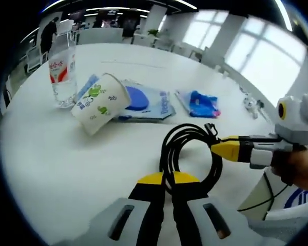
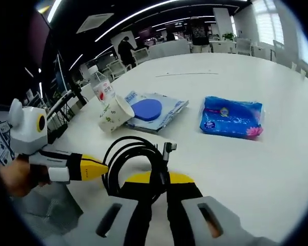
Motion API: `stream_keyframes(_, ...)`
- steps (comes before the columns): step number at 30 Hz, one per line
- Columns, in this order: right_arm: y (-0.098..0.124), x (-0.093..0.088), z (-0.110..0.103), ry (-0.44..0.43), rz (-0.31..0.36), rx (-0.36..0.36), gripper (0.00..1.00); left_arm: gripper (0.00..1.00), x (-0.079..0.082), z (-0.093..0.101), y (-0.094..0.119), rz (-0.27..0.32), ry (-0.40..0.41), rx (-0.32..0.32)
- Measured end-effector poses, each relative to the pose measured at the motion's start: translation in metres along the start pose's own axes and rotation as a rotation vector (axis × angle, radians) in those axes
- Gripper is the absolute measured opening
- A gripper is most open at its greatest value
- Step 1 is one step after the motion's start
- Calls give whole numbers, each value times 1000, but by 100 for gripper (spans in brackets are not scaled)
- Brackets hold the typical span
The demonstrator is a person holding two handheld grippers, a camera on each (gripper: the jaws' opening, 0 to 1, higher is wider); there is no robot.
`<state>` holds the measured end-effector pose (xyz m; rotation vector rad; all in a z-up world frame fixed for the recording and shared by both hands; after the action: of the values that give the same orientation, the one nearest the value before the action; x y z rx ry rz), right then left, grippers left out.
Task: Arrange the tabletop items into an orderly group along one side of the table until the central work area is clear of visible clutter.
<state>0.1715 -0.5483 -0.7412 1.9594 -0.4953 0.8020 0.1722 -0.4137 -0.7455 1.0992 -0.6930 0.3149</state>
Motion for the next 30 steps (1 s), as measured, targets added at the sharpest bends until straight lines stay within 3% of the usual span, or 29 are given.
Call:
stream_keyframes(13, 25, 0, 21, -56, 54, -54, 5, 0, 12, 31, -7, 22, -90, -51)
stream_keyframes(30, 64, 1, 71, -137, 109, -141, 5, 0, 30, 88, -35, 20, -190, -135)
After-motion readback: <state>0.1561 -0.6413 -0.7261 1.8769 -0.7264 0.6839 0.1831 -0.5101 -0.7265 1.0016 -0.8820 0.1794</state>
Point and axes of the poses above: the point that each gripper's makers call its tool centre point, and the gripper's own axes: y roughly backward along the fingers, z roughly to its right, x roughly out of its top, the point moved 4 cm from there along y, roughly backward along the fingers, and after that the axes turned 6 degrees about x, right-handed, at the moved point
